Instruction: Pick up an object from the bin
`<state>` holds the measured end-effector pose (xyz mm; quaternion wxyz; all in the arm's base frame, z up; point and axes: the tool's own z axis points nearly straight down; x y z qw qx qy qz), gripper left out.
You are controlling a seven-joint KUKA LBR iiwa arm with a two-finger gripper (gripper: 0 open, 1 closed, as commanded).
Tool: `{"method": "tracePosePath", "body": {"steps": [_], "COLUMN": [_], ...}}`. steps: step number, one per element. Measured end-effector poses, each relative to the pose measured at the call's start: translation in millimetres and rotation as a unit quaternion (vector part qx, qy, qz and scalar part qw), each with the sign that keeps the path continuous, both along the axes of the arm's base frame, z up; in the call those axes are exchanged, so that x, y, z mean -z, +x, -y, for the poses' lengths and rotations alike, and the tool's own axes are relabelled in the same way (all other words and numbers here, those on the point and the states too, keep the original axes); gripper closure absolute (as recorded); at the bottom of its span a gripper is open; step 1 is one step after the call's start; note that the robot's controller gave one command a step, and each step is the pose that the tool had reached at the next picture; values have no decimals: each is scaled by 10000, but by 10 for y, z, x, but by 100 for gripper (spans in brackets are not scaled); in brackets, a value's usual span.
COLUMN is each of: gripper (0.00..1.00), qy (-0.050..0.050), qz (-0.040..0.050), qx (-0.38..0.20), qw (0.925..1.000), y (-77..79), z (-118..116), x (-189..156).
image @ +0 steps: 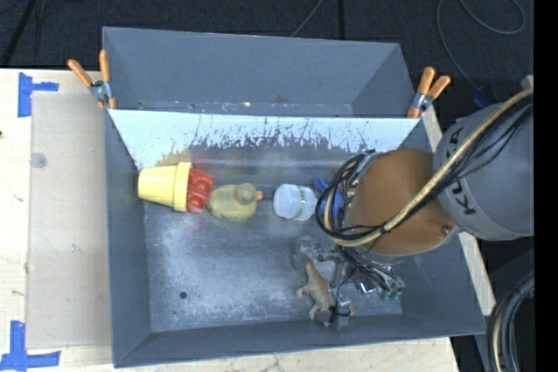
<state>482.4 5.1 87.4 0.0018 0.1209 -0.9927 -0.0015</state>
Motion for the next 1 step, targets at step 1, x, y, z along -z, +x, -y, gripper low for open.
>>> {"method": "tracePosePath", "body": {"steps": [1], "gripper": [100], "qy": [-13], "qz": [-68], "qx": [446], "qw": [9990], "y": [68], "z": [-71], "x": [154]}}
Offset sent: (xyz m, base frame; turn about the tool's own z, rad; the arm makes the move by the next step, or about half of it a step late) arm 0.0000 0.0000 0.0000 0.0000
